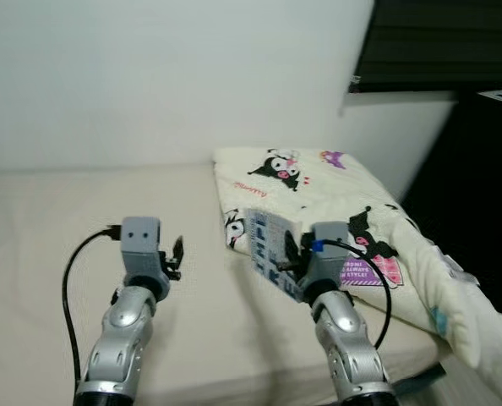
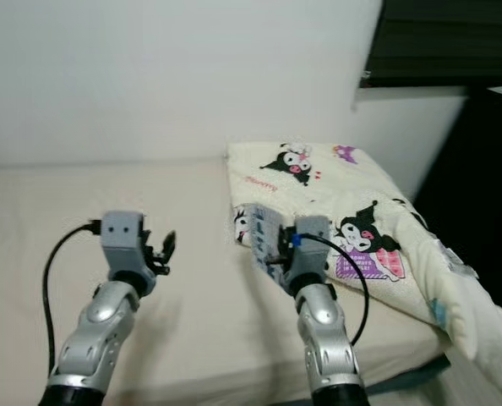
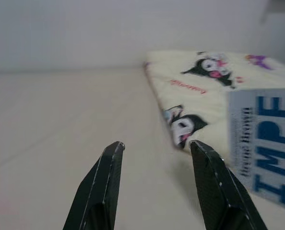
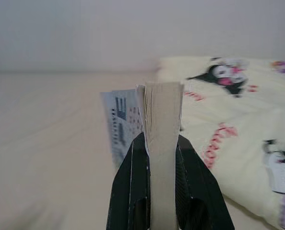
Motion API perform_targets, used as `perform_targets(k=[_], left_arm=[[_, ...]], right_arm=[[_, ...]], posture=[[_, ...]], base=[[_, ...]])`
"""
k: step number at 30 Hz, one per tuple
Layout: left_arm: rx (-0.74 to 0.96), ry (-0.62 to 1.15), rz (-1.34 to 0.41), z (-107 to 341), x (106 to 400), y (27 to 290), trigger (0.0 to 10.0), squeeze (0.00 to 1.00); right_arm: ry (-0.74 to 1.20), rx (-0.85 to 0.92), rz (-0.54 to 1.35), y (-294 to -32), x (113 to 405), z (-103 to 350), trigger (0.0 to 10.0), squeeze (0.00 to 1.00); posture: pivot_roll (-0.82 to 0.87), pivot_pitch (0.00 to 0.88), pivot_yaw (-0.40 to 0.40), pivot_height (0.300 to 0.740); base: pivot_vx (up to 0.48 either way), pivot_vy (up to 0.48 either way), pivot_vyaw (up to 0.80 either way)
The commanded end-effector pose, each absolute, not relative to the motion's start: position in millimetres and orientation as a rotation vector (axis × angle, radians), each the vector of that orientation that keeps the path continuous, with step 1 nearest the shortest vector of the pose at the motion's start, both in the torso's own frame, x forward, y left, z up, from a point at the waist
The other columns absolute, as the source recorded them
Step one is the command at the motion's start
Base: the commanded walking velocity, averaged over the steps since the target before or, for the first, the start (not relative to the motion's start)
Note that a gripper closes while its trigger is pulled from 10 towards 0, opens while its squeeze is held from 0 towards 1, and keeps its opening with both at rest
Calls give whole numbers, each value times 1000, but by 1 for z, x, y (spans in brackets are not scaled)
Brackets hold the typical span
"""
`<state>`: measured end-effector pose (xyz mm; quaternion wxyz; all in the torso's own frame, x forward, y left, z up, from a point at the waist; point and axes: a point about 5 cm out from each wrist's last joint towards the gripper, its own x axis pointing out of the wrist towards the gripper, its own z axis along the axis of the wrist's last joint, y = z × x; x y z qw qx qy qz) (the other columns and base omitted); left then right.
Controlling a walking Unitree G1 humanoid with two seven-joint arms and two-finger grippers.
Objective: Clean up the room
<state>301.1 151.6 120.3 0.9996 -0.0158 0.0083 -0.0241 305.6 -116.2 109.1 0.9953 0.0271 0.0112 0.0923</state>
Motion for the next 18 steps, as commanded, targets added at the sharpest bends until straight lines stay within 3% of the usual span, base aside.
perform_targets(k=[1, 18], left_arm=[[-15, 24, -58, 121, 302, 147, 10000, 0], [27, 36, -91, 123, 306, 146, 10000, 0]], right_arm=[[23, 63, 166, -120, 307, 110, 10000, 0], [44, 100, 138, -126, 309, 107, 10000, 0]], posture=[[-15, 0, -65, 740], [-18, 0, -55, 740]], base=[[0, 0, 575], [0, 0, 34]])
